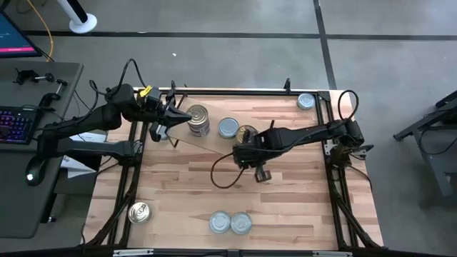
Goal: Stack canned seafood by type on shelf
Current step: Adjust the shelf
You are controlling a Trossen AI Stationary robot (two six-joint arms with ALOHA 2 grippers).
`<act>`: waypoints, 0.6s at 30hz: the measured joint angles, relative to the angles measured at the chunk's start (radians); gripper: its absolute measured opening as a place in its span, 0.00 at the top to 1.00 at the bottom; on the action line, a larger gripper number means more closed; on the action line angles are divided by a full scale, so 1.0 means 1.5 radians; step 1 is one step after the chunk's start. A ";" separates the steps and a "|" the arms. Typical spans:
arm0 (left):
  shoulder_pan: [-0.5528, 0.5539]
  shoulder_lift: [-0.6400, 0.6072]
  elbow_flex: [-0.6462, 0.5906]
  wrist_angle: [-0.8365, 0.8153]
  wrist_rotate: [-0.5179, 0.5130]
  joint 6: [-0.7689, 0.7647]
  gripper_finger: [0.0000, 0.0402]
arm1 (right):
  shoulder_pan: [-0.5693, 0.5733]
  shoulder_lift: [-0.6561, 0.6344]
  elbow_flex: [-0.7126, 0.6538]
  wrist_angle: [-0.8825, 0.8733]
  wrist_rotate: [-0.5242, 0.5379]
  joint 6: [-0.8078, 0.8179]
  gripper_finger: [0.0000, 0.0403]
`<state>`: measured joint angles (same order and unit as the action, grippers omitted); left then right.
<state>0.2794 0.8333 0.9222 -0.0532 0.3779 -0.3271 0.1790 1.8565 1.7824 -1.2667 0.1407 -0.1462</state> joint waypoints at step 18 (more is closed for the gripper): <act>0.000 0.042 -0.001 0.002 -0.004 -0.013 1.00 | 0.016 0.002 0.000 -0.050 -0.046 -0.007 1.00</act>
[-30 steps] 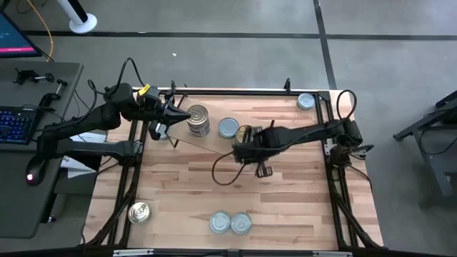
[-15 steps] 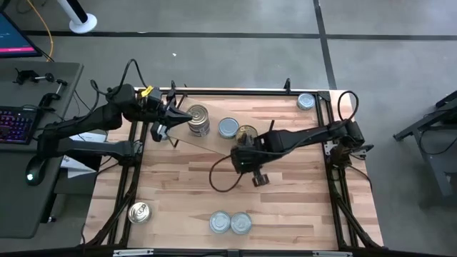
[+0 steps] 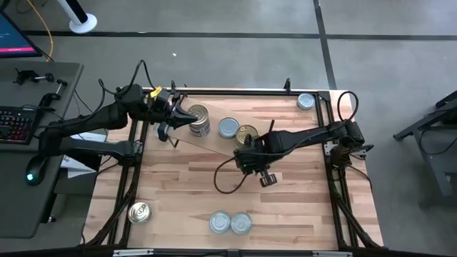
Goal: Stack canned seafood by type on shelf
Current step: Adjust the shelf
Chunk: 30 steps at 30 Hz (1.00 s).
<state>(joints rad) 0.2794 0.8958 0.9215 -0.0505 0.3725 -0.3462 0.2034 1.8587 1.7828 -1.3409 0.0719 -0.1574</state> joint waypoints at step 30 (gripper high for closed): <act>-0.023 -0.073 0.000 -0.092 0.006 0.081 1.00 | -0.065 -0.171 -0.245 -0.047 0.040 0.140 1.00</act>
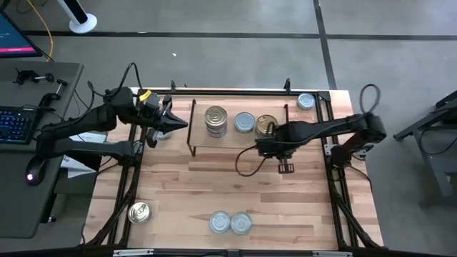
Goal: Stack canned seafood by type on shelf
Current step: Adjust the shelf, then stack the blue-pink tuna can on top of the blue-pink tuna can on the shelf
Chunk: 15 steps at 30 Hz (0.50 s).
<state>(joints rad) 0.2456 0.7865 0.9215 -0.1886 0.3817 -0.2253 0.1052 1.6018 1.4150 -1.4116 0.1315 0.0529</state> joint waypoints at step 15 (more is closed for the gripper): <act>-0.056 -0.013 0.000 -0.286 -0.043 -0.021 1.00 | 0.010 -0.165 -0.063 0.227 0.052 0.042 1.00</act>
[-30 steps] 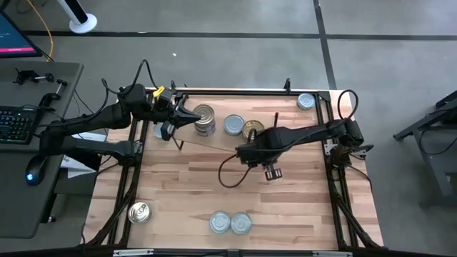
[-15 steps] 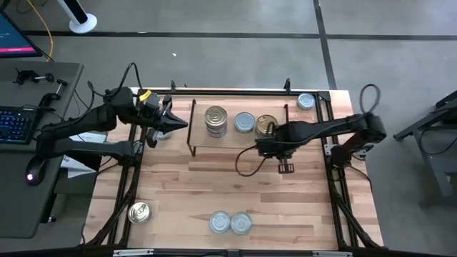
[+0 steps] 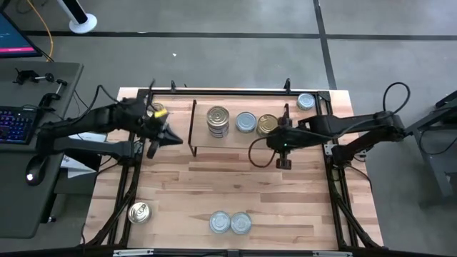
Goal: Stack canned seafood by type on shelf
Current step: Stack the blue-pink tuna can on top of the blue-pink tuna can on the shelf
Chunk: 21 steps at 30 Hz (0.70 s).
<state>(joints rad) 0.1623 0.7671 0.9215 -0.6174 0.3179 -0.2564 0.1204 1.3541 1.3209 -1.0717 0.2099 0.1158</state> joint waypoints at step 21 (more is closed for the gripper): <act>0.293 0.158 -0.124 -0.232 -0.285 -0.151 1.00 | -0.038 0.001 -0.024 0.137 -0.017 -0.107 1.00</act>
<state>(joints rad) 0.6013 1.0039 0.7361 -0.9649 -0.1102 -0.4823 0.0641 1.3552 1.2849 -0.8663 0.1845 -0.0449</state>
